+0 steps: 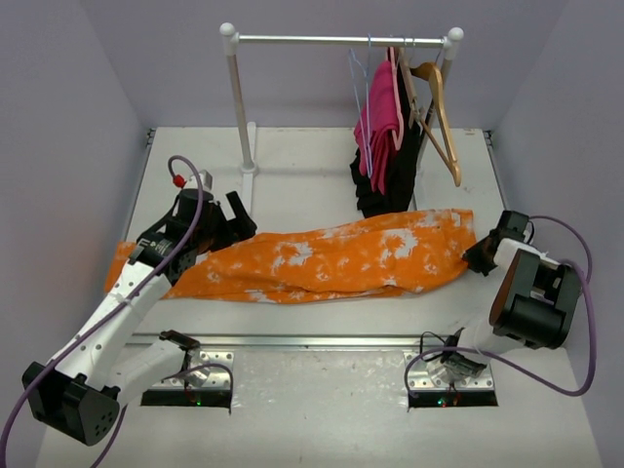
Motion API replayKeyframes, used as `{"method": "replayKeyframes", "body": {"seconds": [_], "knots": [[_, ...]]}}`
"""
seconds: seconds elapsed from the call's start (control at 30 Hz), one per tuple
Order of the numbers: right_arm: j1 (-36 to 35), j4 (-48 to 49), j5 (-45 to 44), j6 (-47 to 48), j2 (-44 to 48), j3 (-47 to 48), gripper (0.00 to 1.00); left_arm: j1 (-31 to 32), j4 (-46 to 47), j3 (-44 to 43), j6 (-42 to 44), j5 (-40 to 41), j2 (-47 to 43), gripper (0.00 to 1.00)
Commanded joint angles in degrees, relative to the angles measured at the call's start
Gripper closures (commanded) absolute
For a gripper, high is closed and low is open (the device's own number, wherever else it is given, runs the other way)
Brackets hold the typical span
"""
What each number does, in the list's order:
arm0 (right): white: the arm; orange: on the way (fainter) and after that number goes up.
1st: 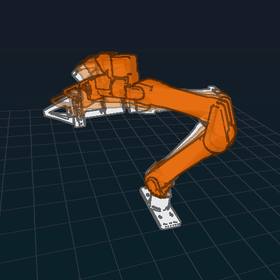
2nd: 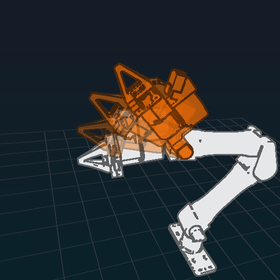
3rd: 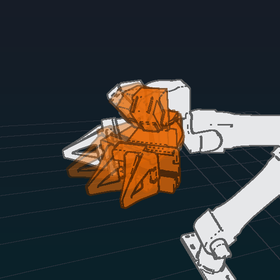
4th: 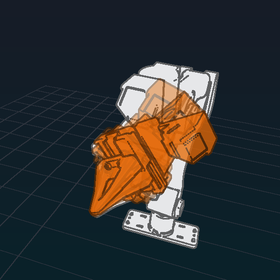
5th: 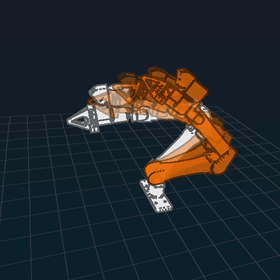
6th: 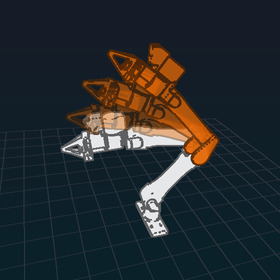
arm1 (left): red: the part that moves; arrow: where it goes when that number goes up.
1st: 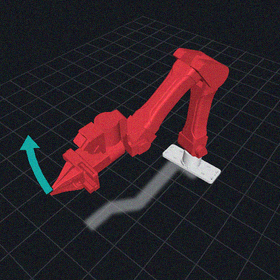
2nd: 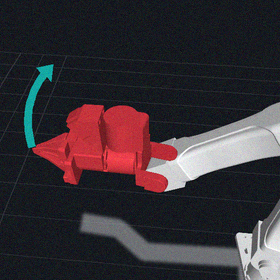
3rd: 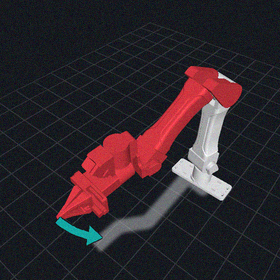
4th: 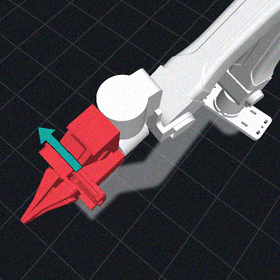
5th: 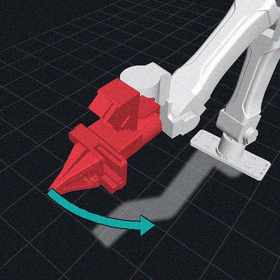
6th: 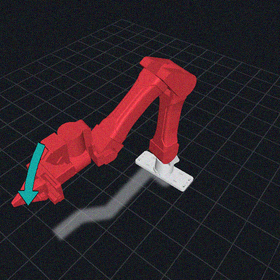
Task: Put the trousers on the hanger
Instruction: Fold the trousers at the center of the board.
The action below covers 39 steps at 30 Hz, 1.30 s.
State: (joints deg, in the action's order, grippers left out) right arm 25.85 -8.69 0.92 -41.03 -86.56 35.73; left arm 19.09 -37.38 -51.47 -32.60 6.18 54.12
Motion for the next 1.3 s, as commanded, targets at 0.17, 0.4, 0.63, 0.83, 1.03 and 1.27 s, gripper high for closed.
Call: {"method": "replayKeyframes", "body": {"seconds": [0.17, 0.4, 0.63, 0.83, 1.03, 1.27], "knots": [[-1.04, -0.83, 0.02, -1.67, 17.62, -2.63, 1.00, 0.33, 1.87, 2.47, -0.13, 2.99, 0.69, 0.00], [-1.11, -8.31, -6.03, -2.26, 31.36, 4.37, 1.00, 0.74, 7.28, 8.78, -6.45, -5.22, 2.47, 0.00], [-1.77, -6.40, 3.19, -0.66, 39.91, 7.27, 1.00, 11.75, 16.17, 8.19, -12.70, -7.91, 12.07, 0.00], [-4.32, 0.93, 19.30, 2.98, 42.84, 9.73, 1.00, 17.41, 20.31, 2.47, -19.59, -8.10, 26.44, 0.00], [-18.67, 5.09, 20.44, 6.87, 45.89, 11.10, 1.00, 17.39, 17.69, 2.83, -24.21, 3.24, 20.39, 0.00], [-27.10, 12.48, 31.99, 2.70, 43.43, 12.15, 1.00, 16.94, 12.77, -0.70, -23.82, 2.69, 26.39, 0.00]]}}
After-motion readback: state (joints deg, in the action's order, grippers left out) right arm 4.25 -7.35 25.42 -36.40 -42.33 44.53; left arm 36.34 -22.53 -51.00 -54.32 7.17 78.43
